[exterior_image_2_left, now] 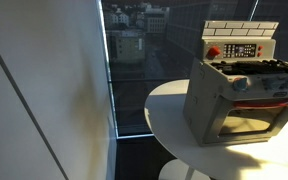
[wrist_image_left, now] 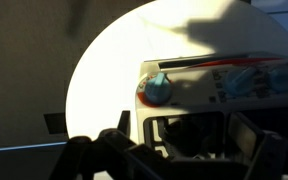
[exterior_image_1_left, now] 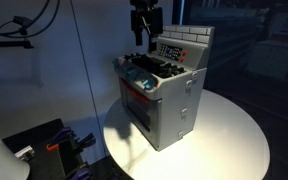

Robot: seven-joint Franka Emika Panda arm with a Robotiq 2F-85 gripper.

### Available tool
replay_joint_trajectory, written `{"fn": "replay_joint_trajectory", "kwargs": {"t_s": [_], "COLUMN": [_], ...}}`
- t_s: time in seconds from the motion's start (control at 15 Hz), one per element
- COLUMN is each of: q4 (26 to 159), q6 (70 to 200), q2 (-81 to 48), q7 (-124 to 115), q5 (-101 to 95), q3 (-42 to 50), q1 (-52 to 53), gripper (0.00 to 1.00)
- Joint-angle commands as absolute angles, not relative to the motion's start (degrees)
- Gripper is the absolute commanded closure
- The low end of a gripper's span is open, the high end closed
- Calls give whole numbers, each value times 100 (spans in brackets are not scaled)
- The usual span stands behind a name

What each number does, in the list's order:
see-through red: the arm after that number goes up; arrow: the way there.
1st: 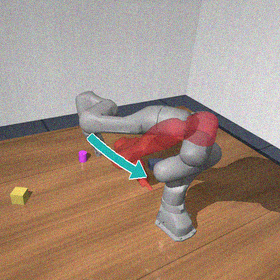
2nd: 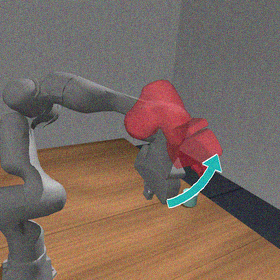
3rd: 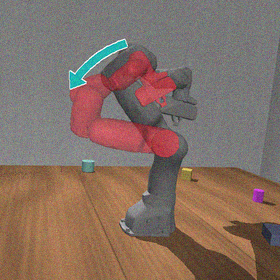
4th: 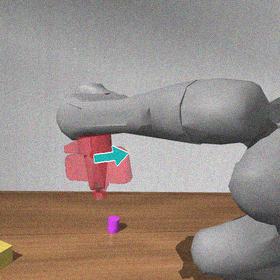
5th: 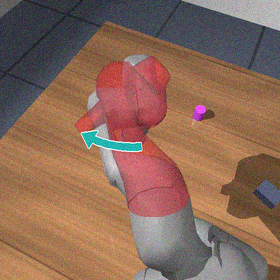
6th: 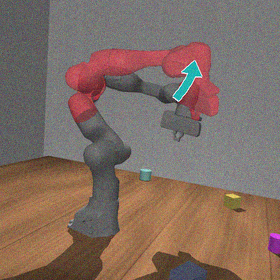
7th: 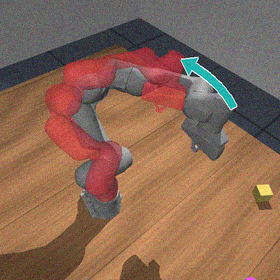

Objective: Press the top orange button on the microwave oven control panel of the stove

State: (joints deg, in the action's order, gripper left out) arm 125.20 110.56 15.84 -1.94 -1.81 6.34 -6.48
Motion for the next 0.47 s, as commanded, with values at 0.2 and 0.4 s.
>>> {"fn": "replay_joint_trajectory", "kwargs": {"t_s": [0.2, 0.4], "q4": [12577, 12591], "q6": [10913, 10913], "q2": [1731, 1732], "q7": [-176, -174], "q5": [-177, -177], "q3": [647, 648], "q1": [-662, -662], "gripper": [0, 0]}}
